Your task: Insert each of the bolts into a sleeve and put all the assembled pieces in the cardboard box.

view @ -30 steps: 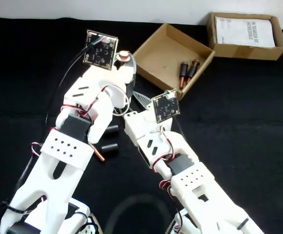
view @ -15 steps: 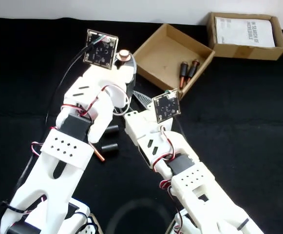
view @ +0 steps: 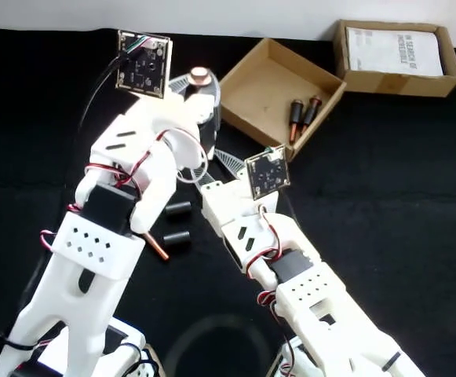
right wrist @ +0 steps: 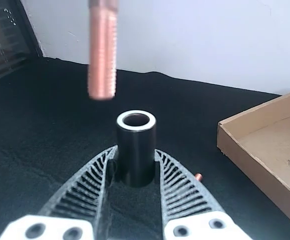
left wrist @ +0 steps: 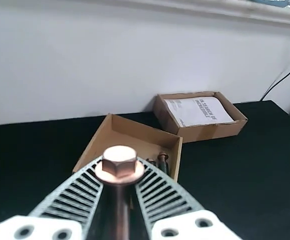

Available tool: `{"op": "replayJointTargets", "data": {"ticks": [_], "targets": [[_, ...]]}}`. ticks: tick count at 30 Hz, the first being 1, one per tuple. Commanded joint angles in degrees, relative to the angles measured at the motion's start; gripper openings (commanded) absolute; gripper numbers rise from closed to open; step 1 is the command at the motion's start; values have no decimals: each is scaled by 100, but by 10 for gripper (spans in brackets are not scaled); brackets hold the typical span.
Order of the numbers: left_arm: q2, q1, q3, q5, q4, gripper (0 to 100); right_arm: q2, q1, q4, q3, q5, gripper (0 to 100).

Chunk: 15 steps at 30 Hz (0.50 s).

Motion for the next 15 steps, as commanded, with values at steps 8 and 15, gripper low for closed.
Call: {"op": "replayJointTargets", "data": {"ticks": [8, 15], "targets": [[-154, 13, -154, 114, -9, 9, -233, 48, -75, -84, 9, 8], [101, -66, 189, 105, -703, 9, -233, 31, -75, -92, 9, 8]]}}
